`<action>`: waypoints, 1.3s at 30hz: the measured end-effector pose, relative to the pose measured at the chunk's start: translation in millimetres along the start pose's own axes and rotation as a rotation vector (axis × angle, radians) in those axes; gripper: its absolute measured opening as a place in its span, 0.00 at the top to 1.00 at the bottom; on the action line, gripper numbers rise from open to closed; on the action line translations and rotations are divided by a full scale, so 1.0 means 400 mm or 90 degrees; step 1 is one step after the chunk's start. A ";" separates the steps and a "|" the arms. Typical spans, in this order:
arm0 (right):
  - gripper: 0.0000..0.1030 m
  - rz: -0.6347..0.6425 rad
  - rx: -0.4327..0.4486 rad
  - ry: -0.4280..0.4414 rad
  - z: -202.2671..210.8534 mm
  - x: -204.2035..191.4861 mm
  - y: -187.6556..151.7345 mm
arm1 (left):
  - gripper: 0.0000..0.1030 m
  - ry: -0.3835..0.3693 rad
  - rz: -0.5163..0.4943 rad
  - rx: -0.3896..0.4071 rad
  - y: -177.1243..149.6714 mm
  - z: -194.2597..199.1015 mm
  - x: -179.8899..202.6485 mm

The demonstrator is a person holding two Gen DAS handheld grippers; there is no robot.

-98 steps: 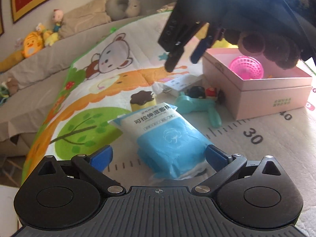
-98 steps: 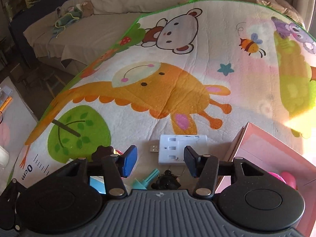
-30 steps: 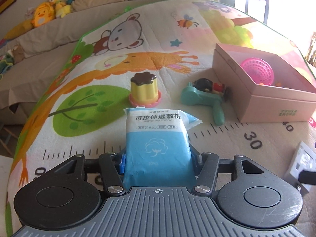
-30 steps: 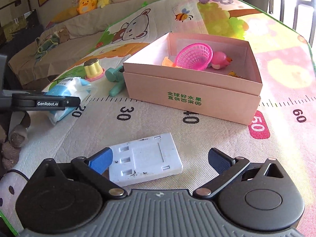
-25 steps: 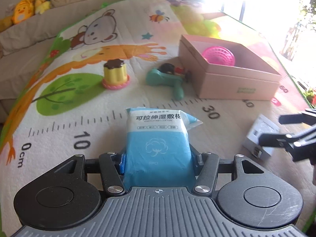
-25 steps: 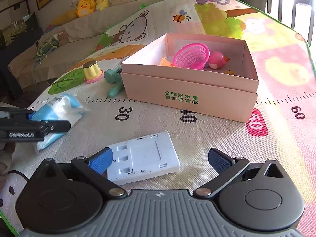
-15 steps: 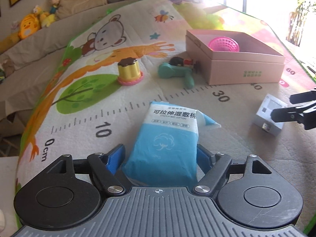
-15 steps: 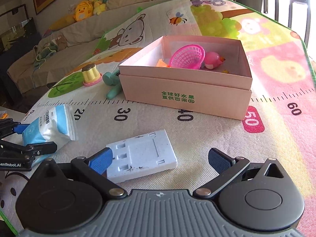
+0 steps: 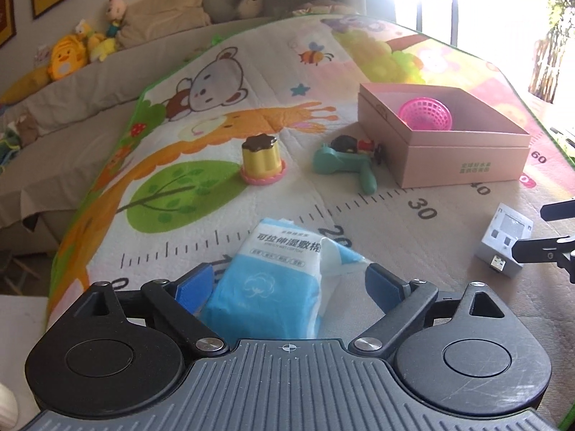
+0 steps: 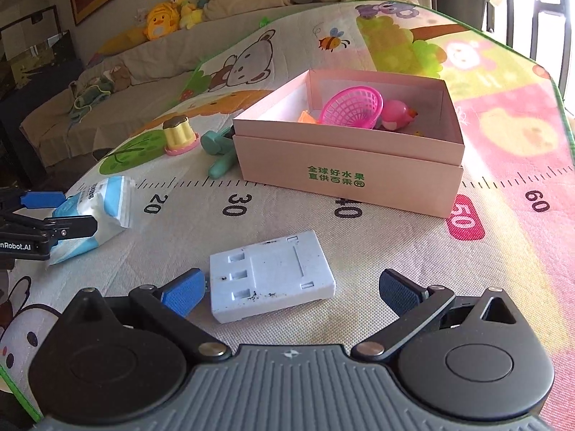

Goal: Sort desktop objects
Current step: 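Grasp the blue wet-wipe pack with the left tool while the right tool sets the card reader down, then drop the wipe pack into the pink box with the left tool while the right drops the card reader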

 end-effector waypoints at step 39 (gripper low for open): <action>0.12 0.094 0.167 -0.037 0.307 0.075 0.153 | 0.44 -0.039 -0.137 0.169 0.282 0.175 0.156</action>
Point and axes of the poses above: each gripper's, at about its wrist camera, not at the fingertips, and z roughly against the way its jaws point, x to its right, y to its top, the point moved 8 cm from there along -z, roughly the way its jaws point, and after that the axes turned 13 degrees about -x, right-handed, at the moved point
